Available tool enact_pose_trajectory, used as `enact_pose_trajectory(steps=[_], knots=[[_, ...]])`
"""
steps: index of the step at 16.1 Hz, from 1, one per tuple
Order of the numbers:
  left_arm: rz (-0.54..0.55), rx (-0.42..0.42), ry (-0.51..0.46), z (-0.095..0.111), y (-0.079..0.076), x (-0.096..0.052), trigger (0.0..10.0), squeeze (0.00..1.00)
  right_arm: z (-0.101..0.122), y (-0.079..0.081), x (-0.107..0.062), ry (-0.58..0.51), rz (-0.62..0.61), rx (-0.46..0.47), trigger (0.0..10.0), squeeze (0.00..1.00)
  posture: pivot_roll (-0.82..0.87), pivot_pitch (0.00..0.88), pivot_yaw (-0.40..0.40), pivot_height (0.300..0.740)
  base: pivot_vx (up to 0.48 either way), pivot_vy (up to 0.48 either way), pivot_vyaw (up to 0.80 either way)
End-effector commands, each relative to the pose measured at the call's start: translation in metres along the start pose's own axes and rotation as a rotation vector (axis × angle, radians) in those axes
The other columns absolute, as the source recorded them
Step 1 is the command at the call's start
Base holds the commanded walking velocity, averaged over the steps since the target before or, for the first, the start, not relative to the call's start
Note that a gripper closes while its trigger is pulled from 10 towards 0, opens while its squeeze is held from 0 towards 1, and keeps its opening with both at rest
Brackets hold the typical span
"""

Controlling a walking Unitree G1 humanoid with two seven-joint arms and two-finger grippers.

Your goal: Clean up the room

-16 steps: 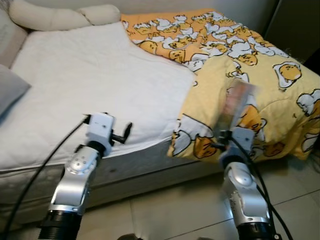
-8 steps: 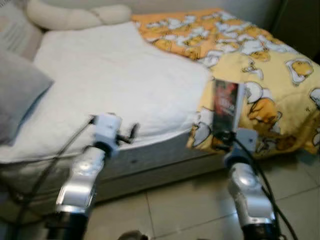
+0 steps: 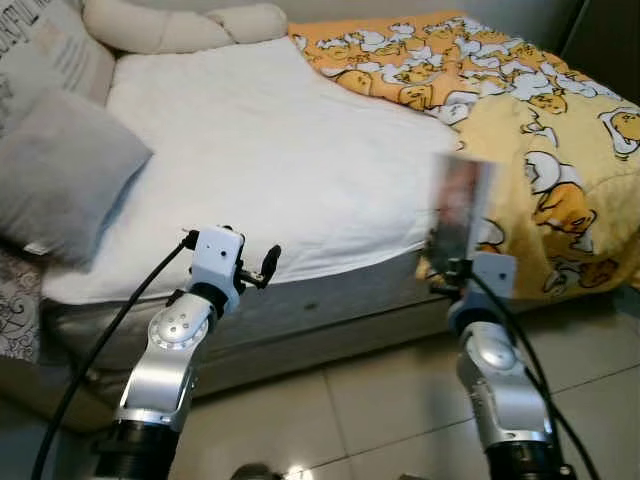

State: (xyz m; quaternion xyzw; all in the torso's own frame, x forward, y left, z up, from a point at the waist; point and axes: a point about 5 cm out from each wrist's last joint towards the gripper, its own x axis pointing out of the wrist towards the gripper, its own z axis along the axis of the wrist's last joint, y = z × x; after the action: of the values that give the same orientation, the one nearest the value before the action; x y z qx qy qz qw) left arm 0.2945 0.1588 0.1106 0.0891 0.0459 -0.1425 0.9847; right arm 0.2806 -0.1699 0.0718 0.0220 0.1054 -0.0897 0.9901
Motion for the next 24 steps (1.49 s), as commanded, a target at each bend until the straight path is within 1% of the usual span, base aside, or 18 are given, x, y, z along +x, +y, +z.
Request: enact_pose_trajectory(steps=[1, 4, 9, 10, 11, 16, 20, 24], knots=[[0.032, 0.000, 0.010, -0.002, 0.008, -0.002, 10.0, 0.00, 0.014, 0.008, 0.002, -0.061, 0.032, 0.008, 10.0, 0.00, 0.03, 0.000, 0.009, 0.740, 0.000, 0.352, 0.00], [0.046, -0.005, 0.005, -0.001, 0.009, -0.002, 10.0, 0.00, 0.016, 0.008, 0.004, -0.066, 0.036, 0.004, 10.0, 0.00, 0.03, 0.000, 0.009, 0.740, 0.000, 0.350, 0.00], [0.120, -0.024, -0.041, 0.006, 0.016, 0.002, 10.0, 0.00, 0.025, 0.007, 0.011, -0.082, 0.065, -0.004, 10.0, 0.00, 0.02, 0.000, 0.012, 0.740, 0.000, 0.000, 0.00], [0.138, -0.041, -0.061, 0.008, 0.020, 0.002, 10.0, 0.00, 0.030, 0.009, 0.013, -0.096, 0.080, -0.009, 10.0, 0.00, 0.02, 0.000, 0.012, 0.740, 0.000, 0.000, 0.00], [0.141, -0.050, -0.066, 0.008, 0.021, 0.002, 10.0, 0.00, 0.031, 0.009, 0.014, -0.097, 0.078, -0.004, 10.0, 0.00, 0.02, 0.000, 0.014, 0.740, 0.000, 0.000, 0.00], [0.147, -0.058, -0.068, 0.008, 0.023, 0.002, 10.0, 0.00, 0.033, 0.015, 0.015, -0.109, 0.113, -0.045, 10.0, 0.00, 0.02, 0.000, 0.015, 0.740, 0.287, 0.000, 0.00], [0.139, -0.051, -0.062, 0.008, 0.022, 0.002, 10.0, 0.00, 0.032, 0.019, 0.014, -0.105, 0.142, -0.054, 10.0, 0.00, 0.03, 0.000, 0.018, 0.740, 0.315, 0.000, 0.80], [0.129, -0.033, -0.054, 0.008, 0.024, 0.004, 10.0, 0.00, 0.031, 0.028, 0.013, -0.102, 0.187, -0.059, 10.0, 0.00, 0.03, 0.000, 0.027, 0.740, 0.316, 0.000, 0.71]])
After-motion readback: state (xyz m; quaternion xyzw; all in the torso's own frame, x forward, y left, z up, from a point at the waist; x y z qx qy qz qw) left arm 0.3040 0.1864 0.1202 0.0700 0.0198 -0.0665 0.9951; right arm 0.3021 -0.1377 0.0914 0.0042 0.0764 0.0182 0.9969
